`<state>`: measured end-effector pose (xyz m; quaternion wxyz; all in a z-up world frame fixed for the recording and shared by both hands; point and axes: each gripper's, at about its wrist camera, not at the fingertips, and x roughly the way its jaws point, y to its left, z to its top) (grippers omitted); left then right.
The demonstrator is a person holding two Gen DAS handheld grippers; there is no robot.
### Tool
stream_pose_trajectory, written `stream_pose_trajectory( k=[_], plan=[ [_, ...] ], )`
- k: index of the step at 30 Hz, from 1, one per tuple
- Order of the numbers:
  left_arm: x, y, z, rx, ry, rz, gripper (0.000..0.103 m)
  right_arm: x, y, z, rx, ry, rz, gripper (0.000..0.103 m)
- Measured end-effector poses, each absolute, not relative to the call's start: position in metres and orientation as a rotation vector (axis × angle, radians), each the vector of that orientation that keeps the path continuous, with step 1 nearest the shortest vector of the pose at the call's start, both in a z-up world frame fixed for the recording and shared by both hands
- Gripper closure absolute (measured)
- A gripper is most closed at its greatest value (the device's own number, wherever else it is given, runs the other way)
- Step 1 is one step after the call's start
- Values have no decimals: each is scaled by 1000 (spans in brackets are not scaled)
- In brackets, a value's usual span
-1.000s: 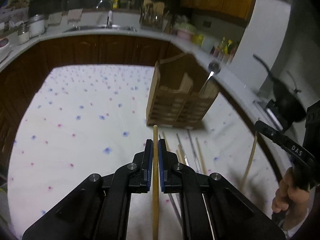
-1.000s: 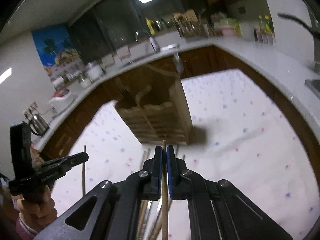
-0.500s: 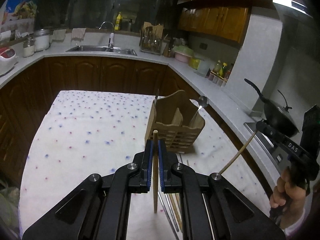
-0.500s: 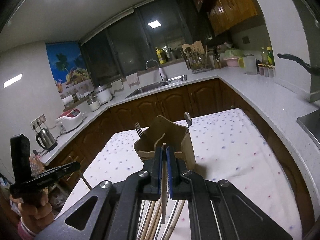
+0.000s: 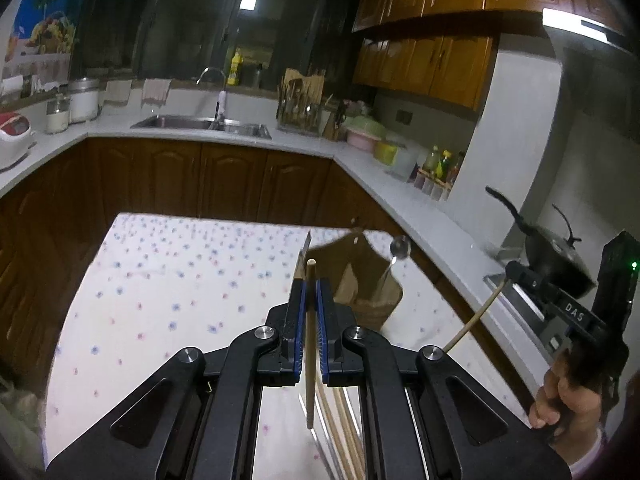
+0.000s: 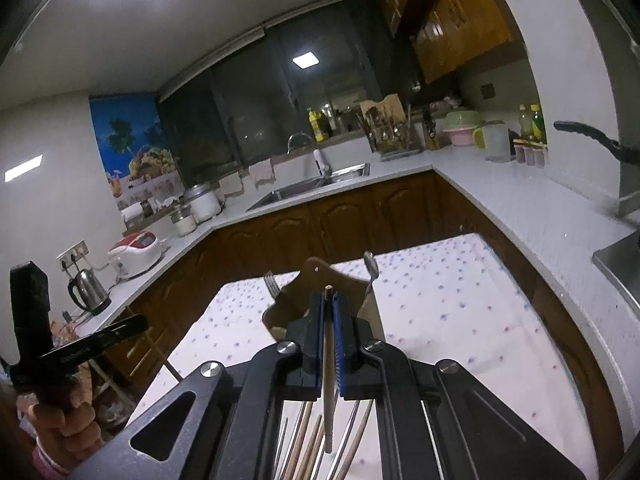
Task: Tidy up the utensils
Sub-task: 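Lift both chopsticks upright and carry them over the wooden holder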
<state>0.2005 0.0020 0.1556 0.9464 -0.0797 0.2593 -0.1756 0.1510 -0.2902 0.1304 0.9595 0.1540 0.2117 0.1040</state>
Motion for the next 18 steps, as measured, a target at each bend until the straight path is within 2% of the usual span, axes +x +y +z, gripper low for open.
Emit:
stream_pose_trajectory(
  k=[11,18],
  plan=[
    [240,-6,215,-207,355,-351,98,189,-302,174,317,299,165,99],
    [280,-21,212,-223,320,-316,98,228,-305,179,329,254,119,98]
  ],
)
